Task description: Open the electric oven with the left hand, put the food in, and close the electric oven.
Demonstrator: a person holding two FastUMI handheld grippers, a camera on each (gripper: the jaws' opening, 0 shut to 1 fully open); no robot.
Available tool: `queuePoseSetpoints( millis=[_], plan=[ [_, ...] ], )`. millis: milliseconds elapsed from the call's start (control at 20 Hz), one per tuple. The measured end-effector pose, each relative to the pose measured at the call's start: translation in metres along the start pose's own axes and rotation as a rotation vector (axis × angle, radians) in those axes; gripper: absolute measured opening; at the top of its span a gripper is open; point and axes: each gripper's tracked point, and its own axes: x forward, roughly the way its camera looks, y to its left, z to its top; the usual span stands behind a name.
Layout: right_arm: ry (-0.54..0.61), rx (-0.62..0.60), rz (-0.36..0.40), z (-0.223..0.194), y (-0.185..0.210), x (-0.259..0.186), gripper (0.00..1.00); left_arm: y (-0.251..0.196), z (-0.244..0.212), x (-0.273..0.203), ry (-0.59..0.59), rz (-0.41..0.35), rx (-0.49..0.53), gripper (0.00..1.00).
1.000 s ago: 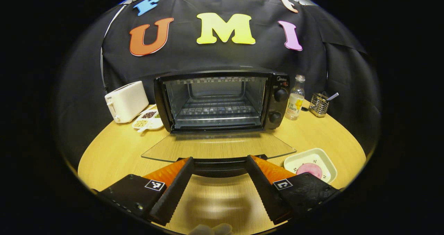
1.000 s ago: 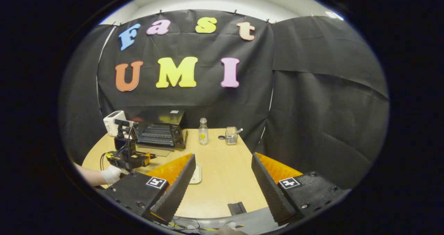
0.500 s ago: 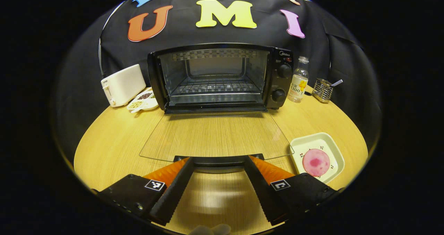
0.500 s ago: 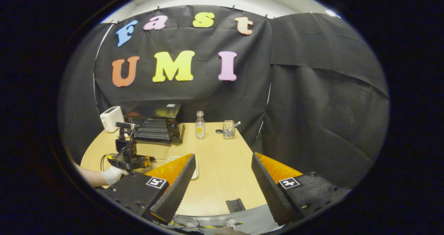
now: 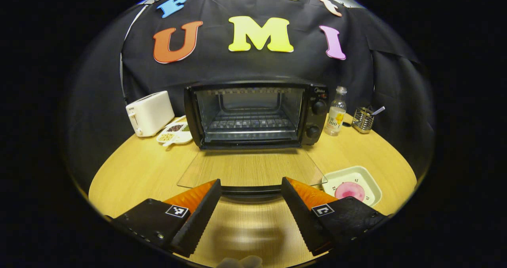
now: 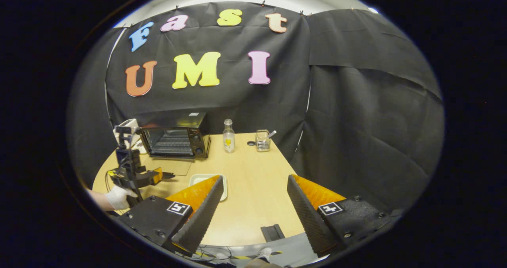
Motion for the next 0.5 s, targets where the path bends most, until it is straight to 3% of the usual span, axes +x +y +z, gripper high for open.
queuePoseSetpoints(
  millis=[300,500],
  plan=[
    [0.048,-0.017,0.053,-0.019,0.014,0.045,1.00,0.013,0.064,-0.086,-0.153,-0.030,0.004,0.97],
    [0.109,-0.044,0.146,-0.037,0.039,0.092,1.00,0.023,0.098,-0.138,-0.231,-0.023,0.012,0.96]
  ],
)
